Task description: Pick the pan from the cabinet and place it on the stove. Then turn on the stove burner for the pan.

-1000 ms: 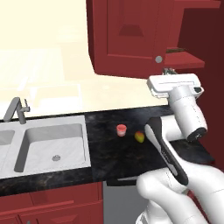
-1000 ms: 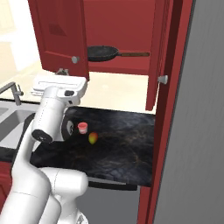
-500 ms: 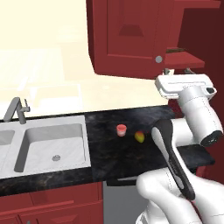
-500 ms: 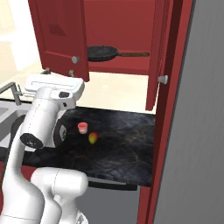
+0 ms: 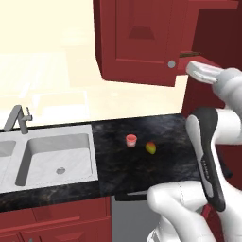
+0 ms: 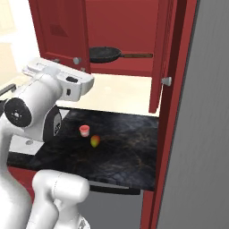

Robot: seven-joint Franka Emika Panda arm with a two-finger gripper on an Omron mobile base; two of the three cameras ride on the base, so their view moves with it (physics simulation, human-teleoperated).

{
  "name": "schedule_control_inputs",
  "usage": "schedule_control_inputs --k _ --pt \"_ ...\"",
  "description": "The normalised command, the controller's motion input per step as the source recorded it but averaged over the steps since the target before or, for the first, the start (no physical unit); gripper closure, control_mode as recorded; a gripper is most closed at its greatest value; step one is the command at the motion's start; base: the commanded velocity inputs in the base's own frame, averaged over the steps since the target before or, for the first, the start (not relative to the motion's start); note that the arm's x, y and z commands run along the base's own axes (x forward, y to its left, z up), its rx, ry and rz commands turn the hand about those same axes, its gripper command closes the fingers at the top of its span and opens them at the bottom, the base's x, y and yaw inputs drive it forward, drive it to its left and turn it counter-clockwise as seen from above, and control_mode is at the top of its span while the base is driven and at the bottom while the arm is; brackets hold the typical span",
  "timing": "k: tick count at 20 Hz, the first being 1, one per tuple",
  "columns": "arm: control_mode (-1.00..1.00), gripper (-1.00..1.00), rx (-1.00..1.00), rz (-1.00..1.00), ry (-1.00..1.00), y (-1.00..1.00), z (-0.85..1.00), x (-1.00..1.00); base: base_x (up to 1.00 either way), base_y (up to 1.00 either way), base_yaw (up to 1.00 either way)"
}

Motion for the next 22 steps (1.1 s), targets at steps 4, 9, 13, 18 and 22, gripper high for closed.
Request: schedule_control_inputs --k 4,9,13,18,22 --pt "-1.0 -1.0 0.11 0.11 0.53 0.0 -0.05 -0.01 0.0 0.0 0.0" --pt "-1.0 -1.0 0.23 0.07 0.38 -0.02 -0.29 0.04 0.0 0.0 0.0" --pt "-1.0 -1.0 0.2 0.05 0.39 0.0 -0.32 0.25 0.0 0.0 0.0" --pt "-1.0 -1.0 0.21 0.02 0.22 0.0 -0.52 0.25 0.0 0.0 0.0" --pt "-1.0 -1.0 0.25 0.01 0.11 0.0 -0.37 0.15 0.0 0.0 0.0"
